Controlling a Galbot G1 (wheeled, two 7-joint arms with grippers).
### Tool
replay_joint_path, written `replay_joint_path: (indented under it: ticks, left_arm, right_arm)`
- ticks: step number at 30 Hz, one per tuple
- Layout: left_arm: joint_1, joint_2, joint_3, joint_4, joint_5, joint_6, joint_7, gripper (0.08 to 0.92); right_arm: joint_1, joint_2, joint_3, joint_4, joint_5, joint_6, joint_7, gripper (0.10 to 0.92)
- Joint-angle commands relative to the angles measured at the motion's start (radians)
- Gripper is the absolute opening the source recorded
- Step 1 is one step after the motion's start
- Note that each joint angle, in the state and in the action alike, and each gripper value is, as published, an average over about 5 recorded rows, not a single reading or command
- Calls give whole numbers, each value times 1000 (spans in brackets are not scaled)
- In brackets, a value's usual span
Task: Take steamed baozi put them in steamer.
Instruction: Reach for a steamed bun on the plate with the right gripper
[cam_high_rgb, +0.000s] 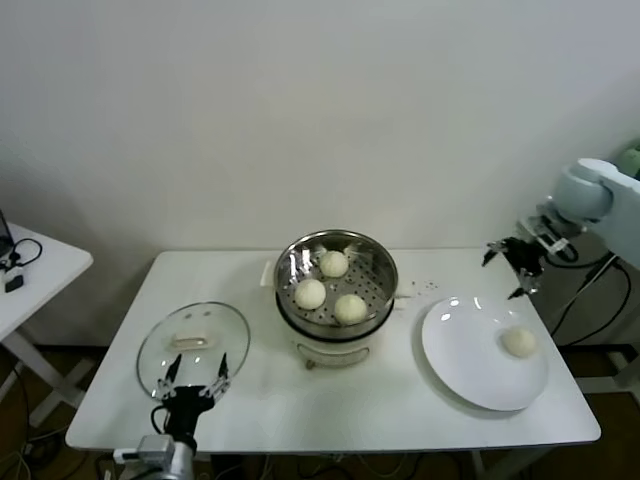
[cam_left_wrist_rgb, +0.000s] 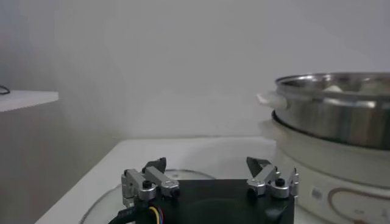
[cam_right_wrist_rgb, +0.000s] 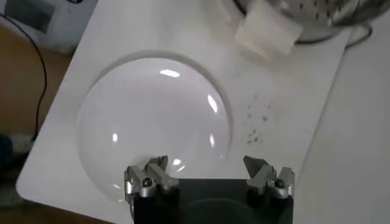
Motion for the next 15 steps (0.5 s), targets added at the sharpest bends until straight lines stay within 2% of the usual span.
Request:
replay_joint_path:
  ticks: [1,6,15]
  left_arm:
    - [2,1,14,-37,-6,17,-1,823]
    - [12,3,0,-28,-9,15,-1,823]
    - [10,4,-6,-9,-8,15,-2,823]
  right_arm:
    - [-419,-113,326,-72,-190,-69,16,823]
    - [-540,-63,466,-131,-314,-38,34,823]
    - [-594,30,538,-225,-370,-5,85,823]
